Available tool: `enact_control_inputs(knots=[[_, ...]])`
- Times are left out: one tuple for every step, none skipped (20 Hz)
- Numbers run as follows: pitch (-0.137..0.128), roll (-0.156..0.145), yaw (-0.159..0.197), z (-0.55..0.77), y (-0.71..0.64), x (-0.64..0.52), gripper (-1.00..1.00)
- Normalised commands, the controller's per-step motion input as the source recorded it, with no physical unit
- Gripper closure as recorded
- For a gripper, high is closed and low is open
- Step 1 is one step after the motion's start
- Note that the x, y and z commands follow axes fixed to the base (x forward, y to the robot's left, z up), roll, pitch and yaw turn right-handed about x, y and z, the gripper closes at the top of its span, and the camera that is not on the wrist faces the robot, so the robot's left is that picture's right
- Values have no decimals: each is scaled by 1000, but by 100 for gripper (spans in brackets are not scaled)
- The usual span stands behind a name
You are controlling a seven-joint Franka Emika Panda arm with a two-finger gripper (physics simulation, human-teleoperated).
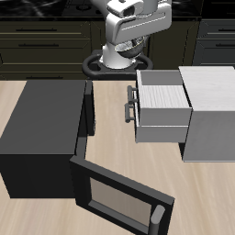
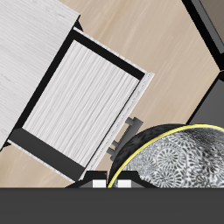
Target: Place the bowl in the top drawer
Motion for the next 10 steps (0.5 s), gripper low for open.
enact_control_inputs(knots=[[16, -43, 288, -11, 186, 47, 100], [2, -4, 235, -11, 233, 48, 100], [-10, -64, 267, 155, 96, 186, 100], [-1, -21, 110, 83, 68, 112, 100], [54, -7, 183, 66, 77, 182, 100], [0, 0, 0, 2, 13, 4, 100], [-13, -88, 323, 288, 74, 412, 100], [14, 9, 162, 57, 88, 159, 100], [-65, -34, 215, 82, 34, 156, 100], [0, 0, 0, -7, 7, 14, 100]])
